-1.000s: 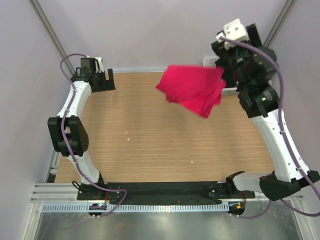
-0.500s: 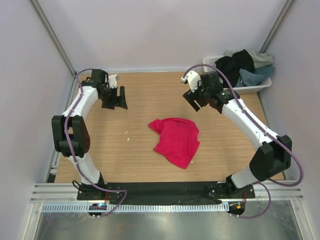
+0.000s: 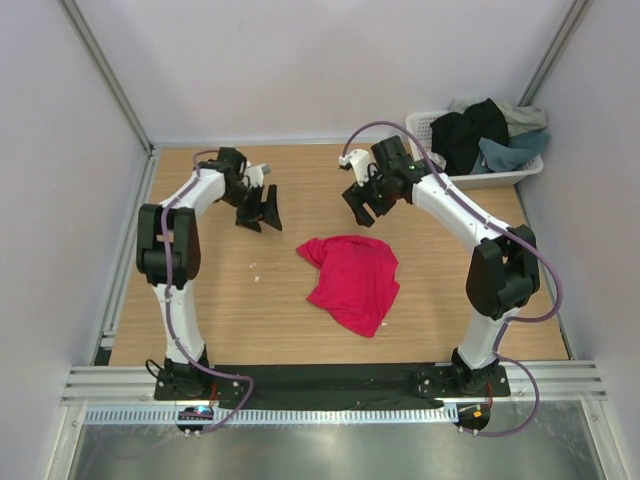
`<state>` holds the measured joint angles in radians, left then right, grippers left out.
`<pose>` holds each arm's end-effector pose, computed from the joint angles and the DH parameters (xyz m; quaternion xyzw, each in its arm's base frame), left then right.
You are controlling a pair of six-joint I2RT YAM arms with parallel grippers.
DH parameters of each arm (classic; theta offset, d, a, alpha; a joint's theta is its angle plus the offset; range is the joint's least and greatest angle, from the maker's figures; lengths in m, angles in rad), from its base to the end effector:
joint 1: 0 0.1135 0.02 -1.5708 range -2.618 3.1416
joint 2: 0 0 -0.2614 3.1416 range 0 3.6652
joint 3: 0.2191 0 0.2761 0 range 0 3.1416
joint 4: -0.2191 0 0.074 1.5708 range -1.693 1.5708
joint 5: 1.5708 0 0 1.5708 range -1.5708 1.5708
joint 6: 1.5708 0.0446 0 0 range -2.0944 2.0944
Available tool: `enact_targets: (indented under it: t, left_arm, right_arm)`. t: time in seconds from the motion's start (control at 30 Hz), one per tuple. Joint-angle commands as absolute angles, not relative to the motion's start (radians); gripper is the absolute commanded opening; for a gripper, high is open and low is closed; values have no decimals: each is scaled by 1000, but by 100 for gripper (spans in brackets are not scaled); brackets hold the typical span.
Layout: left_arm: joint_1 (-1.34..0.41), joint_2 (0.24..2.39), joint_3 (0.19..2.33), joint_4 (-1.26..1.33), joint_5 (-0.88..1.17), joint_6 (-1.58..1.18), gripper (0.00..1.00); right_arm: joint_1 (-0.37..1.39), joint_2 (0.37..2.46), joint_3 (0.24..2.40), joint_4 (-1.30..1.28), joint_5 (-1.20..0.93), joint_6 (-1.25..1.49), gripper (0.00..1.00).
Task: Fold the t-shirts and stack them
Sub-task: Flatten the tshirt out
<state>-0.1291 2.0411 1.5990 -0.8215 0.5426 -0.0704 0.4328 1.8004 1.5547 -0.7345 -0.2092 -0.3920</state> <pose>0.4350 -0.0797 0.1785 0.0689 0.9505 -0.2782 0.1203 0.3783 0.1850 0.2630 -0.4092 0.8595 0.1058 0.2873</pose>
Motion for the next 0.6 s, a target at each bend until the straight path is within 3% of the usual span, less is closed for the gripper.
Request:
enact_targets:
  t: [0.0,0.23,0.57]
  left_arm:
    - [-181,2091,1660,-845,620,-81,74]
    - [-236,2180,1701,-877,658,-64,68]
    - [-262,2197,1629,-885,660,-48,64]
  right_arm:
    - [434,1758,1620,-713,-176,-365,78]
    - [430,1709,1575,-661,-77,-361,79]
    - [325,1750,1706,-606,-44,-310,81]
